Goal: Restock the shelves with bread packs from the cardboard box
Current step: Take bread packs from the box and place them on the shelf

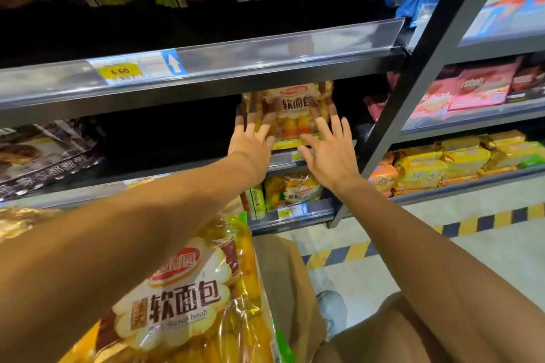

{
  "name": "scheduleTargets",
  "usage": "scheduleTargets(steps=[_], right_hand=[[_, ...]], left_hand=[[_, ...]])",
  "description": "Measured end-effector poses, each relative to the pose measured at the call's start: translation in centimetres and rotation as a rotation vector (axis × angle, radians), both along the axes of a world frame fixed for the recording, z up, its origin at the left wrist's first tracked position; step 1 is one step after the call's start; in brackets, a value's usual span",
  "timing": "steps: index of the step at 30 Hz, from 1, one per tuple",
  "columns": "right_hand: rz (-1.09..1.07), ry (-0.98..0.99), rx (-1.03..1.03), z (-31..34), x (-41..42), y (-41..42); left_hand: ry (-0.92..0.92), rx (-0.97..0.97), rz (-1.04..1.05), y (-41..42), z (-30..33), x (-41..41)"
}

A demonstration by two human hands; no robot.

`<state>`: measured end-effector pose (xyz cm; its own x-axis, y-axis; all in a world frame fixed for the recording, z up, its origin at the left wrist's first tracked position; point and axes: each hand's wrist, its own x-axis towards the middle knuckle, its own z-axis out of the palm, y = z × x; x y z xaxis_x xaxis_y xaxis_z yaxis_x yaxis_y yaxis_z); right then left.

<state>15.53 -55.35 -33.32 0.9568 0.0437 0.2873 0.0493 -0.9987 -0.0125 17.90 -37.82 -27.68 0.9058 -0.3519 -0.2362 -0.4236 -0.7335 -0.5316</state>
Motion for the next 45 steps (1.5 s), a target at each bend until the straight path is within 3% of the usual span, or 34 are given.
scheduleTargets(steps=[5,11,16,21,24,28,34,39,42,45], right_hand=[[-0.049,0.067,-0.024,0.5,1.7,0.5],[-0.085,0.177,0.004,1.9,2.8,1.2],[-0.022,0.151,0.026,2.3,1.2,0.8],[0.027,0.188,0.191,3.7,-2.2,1.5],[0.085,0.209,0.258,5.4,-4.5,2.9],[0.132,0.268,0.365,8.2,-8.4,5.4],[0.199,0.398,0.44,12.4,-13.7,10.0],[0.297,0.404,0.576,14.7,-17.1,13.8],[0.31,0.509,0.718,15.0,-18.4,14.8],[0.187,0.649,0.653,14.8,-19.0,15.4]], left_hand=[[0.062,0.029,0.046,-0.6,0.4,1.8],[0.217,-0.163,0.129,0.2,2.2,2.6],[0.178,-0.194,0.048,1.2,3.2,1.2],[0.282,-0.171,-0.038,3.2,6.0,-0.4],[0.314,-0.275,-0.08,5.1,8.2,-2.2],[0.286,-0.409,-0.155,9.2,11.0,-6.3],[0.097,-0.487,-0.203,18.7,13.2,-12.2],[0.035,-0.569,-0.121,26.7,14.3,-17.2],[0.045,-0.628,-0.007,31.1,14.3,-20.1],[0.086,-0.745,0.117,34.8,13.7,-22.4]])
